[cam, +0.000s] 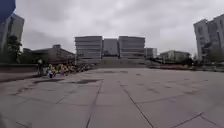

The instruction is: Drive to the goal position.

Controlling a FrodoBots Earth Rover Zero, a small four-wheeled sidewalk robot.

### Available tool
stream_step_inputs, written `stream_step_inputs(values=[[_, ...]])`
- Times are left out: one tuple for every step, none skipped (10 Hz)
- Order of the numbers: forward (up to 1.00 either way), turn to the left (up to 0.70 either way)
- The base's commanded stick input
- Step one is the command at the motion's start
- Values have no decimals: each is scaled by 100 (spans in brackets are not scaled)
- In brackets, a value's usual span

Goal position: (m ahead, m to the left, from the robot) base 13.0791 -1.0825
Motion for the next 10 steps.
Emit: stream_step_inputs(values=[[70,2],[70,2],[70,2],[70,2],[70,2],[70,3],[70,5],[70,25],[70,22],[70,14]])
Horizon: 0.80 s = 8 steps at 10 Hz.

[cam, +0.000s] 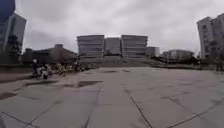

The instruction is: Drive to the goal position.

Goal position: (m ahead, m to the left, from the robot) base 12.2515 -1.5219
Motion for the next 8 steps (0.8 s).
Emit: stream_step_inputs(values=[[70,5],[70,0],[70,0],[70,0],[70,0],[70,0],[70,0],[70,0]])
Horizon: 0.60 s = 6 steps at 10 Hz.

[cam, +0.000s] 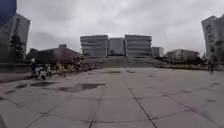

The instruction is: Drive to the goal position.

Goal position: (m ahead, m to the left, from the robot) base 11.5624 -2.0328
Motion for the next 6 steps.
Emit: stream_step_inputs(values=[[70,0],[70,0],[70,0],[70,0],[70,0],[70,0]])
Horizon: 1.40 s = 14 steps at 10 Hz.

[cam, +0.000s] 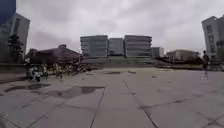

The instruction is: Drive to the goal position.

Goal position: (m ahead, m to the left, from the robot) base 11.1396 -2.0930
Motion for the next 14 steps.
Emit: stream_step_inputs(values=[[70,0],[70,0],[70,0],[70,0],[70,0],[70,0],[70,0],[70,0],[70,0],[70,0],[70,0],[70,0],[70,0],[70,0]])
